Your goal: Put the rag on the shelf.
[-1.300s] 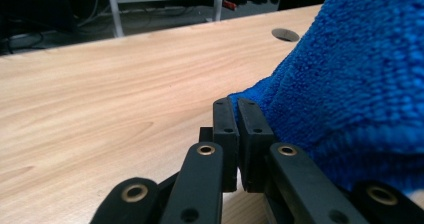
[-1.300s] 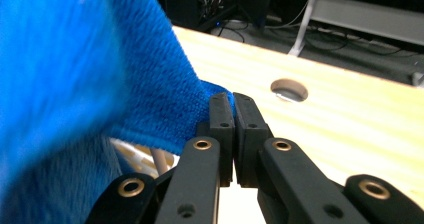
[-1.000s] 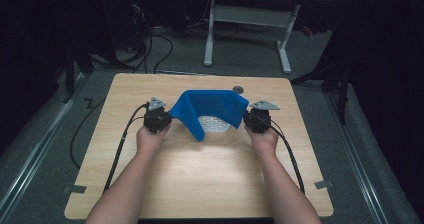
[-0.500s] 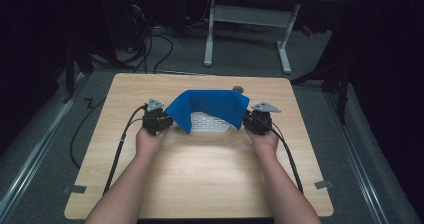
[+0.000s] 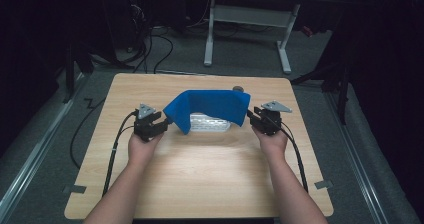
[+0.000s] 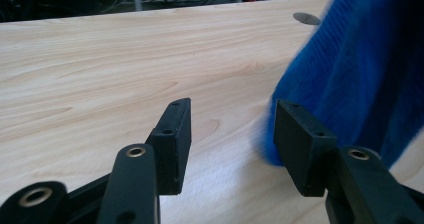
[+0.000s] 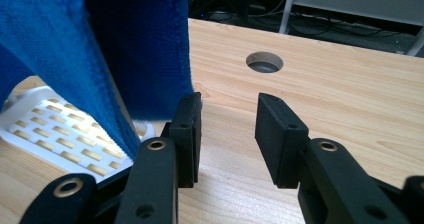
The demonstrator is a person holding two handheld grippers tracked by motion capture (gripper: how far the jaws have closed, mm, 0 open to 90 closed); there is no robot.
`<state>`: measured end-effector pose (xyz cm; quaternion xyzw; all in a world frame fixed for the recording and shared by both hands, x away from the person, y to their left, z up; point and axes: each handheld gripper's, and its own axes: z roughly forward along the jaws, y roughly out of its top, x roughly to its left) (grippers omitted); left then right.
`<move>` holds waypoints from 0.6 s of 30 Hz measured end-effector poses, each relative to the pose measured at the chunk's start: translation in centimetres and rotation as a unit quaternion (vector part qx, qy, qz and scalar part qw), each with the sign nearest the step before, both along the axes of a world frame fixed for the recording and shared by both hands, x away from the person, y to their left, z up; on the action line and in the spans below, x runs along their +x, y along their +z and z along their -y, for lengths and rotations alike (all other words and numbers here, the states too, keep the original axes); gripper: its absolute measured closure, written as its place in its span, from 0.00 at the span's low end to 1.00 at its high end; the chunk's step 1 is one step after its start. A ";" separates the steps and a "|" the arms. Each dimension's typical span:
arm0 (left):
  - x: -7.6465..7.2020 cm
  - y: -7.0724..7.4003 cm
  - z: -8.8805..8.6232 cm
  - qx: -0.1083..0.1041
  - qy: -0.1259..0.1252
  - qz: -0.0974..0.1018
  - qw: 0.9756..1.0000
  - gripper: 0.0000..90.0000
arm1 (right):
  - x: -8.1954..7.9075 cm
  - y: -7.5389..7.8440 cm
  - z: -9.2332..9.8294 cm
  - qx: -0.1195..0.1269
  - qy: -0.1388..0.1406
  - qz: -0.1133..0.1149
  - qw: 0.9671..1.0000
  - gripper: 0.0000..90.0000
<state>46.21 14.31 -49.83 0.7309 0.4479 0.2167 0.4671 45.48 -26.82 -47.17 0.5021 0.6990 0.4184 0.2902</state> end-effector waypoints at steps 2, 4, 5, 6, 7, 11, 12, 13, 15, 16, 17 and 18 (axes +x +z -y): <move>-0.5 0.1 -0.3 0.006 0.001 0.001 1.000 0.55 | -0.2 0.3 0.2 -0.004 0.001 0.005 1.000 0.70; -0.9 0.2 -0.7 0.005 0.004 0.004 1.000 0.55 | -0.6 0.4 0.4 0.005 -0.002 0.016 1.000 0.70; -1.0 0.2 -0.9 0.001 0.005 0.004 1.000 0.55 | -0.7 0.4 0.6 0.005 -0.003 0.015 1.000 0.70; -1.2 0.2 -1.0 -0.001 0.006 0.003 1.000 0.55 | -0.8 0.4 0.7 0.009 -0.005 0.010 1.000 0.70; -1.4 0.2 -1.1 -0.003 0.007 0.002 1.000 0.55 | -0.9 0.3 0.8 0.008 -0.004 0.010 1.000 0.70; -1.9 0.2 -1.4 -0.002 0.008 0.004 1.000 0.55 | -1.2 0.2 1.0 0.000 -0.004 0.002 1.000 0.68; -1.9 0.1 -1.5 -0.002 0.008 0.003 1.000 0.55 | -1.3 0.3 1.0 -0.003 -0.002 0.003 1.000 0.68; -2.0 0.1 -1.5 -0.002 0.008 0.003 1.000 0.55 | -1.4 0.3 1.0 -0.002 -0.002 0.005 1.000 0.68; -2.2 -0.1 -1.5 -0.002 0.007 0.002 1.000 0.55 | -1.6 0.4 1.0 -0.002 0.001 0.007 1.000 0.67; -2.3 -0.1 -1.5 -0.001 0.006 0.001 1.000 0.55 | -1.7 0.4 1.1 -0.001 0.003 0.014 1.000 0.67; -2.3 -0.1 -1.5 0.003 0.005 -0.002 1.000 0.55 | -1.9 0.4 1.1 0.000 0.002 0.018 1.000 0.67; -2.4 -0.2 -1.4 0.008 0.002 -0.002 1.000 0.54 | -2.0 0.4 1.2 0.001 0.000 0.017 1.000 0.67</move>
